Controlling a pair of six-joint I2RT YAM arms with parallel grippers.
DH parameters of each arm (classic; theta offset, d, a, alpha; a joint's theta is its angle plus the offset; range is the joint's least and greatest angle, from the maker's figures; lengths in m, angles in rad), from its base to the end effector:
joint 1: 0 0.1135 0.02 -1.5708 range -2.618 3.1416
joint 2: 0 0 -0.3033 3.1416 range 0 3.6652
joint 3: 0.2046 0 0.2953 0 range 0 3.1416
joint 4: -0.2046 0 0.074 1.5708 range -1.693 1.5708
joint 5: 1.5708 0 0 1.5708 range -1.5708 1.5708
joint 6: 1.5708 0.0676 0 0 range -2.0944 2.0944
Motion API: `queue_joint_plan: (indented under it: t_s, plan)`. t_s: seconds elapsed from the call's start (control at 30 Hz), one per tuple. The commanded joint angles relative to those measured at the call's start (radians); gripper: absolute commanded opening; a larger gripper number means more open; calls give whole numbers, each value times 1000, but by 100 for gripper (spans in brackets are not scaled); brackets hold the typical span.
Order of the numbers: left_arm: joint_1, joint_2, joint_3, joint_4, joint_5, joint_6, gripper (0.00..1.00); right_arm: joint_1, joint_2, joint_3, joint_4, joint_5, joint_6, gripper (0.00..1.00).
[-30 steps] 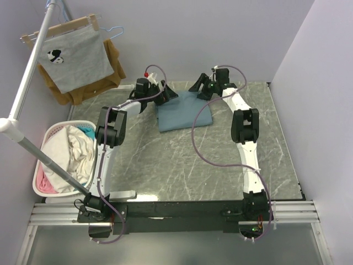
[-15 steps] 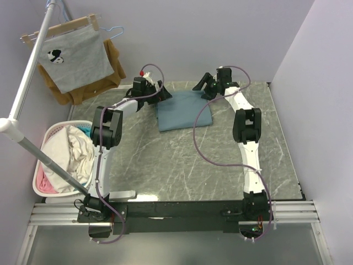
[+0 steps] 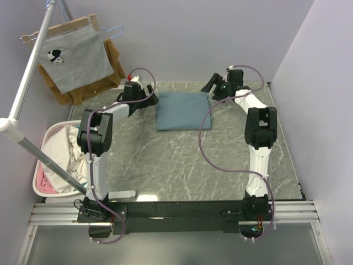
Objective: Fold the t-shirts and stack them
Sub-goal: Fold the long partially folded tshirt into a neat square, then put the neatly folded tshirt into the corner of the board with the right arm
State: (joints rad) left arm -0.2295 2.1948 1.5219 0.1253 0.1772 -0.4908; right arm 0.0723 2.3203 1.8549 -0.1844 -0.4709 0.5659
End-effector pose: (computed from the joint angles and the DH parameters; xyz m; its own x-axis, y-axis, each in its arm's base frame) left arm 0.5628 -0.1437 0.1532 -0.6218 -0.3312 -0.7097 0.0878 0.8710 -0.4834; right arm 0.6150 0.0753 0.1782 -0.7371 0.4257 -0.5249 -0.0349 0.7517 0.6586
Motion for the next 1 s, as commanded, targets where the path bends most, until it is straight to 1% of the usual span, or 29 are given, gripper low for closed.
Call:
queue_joint_plan:
  t_s: [0.0, 0.03, 0.17, 0.27, 0.33, 0.5, 0.63, 0.8, 0.97]
  plan:
    - [2, -150, -68, 17, -48, 15, 99, -29, -137, -8, 5, 58, -84, 93]
    - [2, -155, -78, 14, -13, 12, 99, -29, -144, -23, -22, 70, -87, 93]
    - [-7, -158, -135, 13, 43, -2, 100, -29, -167, -75, -75, 95, -103, 93]
    - [-10, -138, -149, 20, 86, -5, 99, -31, -203, -160, -60, 100, -110, 92]
    - [-14, -127, -152, 22, 96, -6, 99, -31, -225, -228, -26, 103, -113, 92]
    - [-28, -139, -184, 25, 88, -11, 99, -31, -239, -292, -38, 94, -133, 92]
    - [-30, -150, -218, 36, 85, -14, 99, -29, -207, -280, -66, 61, -143, 92]
    - [-33, -115, -206, 40, 113, -25, 100, -25, -116, -209, -128, -29, -127, 91]
    - [-36, -66, -160, 34, 143, -37, 99, 1, -49, -155, -182, -66, -126, 90]
